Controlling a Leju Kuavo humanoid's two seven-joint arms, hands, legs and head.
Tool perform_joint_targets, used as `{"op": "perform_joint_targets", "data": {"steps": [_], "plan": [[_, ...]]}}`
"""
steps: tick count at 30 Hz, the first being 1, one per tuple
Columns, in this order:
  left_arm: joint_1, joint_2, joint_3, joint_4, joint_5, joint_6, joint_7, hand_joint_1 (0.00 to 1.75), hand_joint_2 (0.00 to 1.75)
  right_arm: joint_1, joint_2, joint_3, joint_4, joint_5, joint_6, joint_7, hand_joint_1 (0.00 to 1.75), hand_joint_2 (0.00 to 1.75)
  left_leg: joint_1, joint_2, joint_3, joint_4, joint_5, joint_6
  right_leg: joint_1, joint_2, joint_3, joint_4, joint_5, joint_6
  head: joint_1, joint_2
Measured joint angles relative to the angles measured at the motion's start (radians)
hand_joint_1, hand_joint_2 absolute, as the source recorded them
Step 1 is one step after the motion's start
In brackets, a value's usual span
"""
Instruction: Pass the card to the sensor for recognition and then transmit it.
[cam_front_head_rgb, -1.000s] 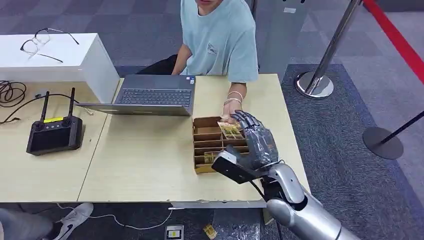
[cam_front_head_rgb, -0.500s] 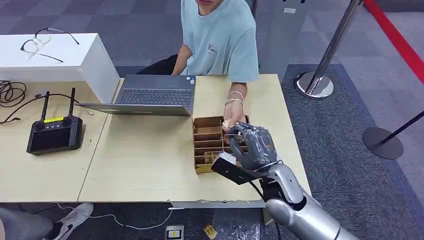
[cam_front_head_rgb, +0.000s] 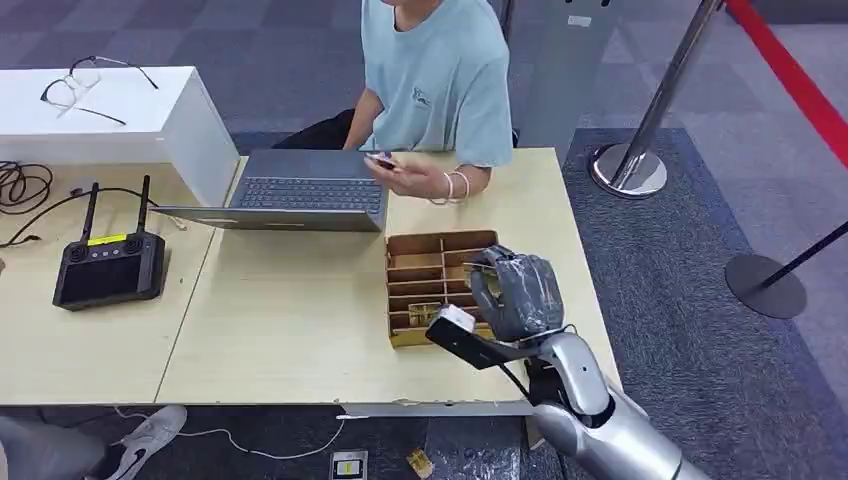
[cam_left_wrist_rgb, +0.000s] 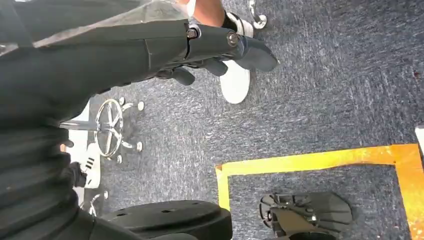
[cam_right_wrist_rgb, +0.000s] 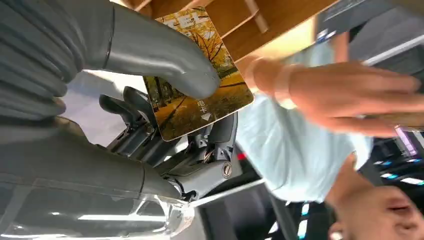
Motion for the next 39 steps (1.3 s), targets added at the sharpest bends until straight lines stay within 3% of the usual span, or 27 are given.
{"op": "perform_joint_targets", "data": {"steps": [9, 21, 39], "plan": [[0.001, 0.000, -0.002, 0.000, 0.007, 0.005, 0.005, 0.00, 1.75, 0.070, -0.045, -0.081, 0.015, 0.095, -0.003, 0.081, 1.75, 1.75, 0.000, 0.000, 0.000, 0.000, 0.000, 0.000, 0.000, 0.000, 0.000, 0.000, 0.000, 0.000, 0.000, 0.000], [0.001, -0.001, -0.002, 0.000, 0.016, 0.008, 0.005, 0.00, 1.75, 0.143, -0.057, -0.146, 0.067, 0.065, -0.024, 0.082, 1.75, 1.75, 0.000, 0.000, 0.000, 0.000, 0.000, 0.000, 0.000, 0.000, 0.000, 0.000, 0.000, 0.000, 0.000, 0.000], [-0.001, 0.005, -0.016, 0.000, 0.016, 0.016, 0.007, 0.00, 1.75, 0.186, -0.036, -0.149, 0.130, -0.042, -0.056, 0.046, 1.75, 1.75, 0.000, 0.000, 0.000, 0.000, 0.000, 0.000, 0.000, 0.000, 0.000, 0.000, 0.000, 0.000, 0.000, 0.000]]}}
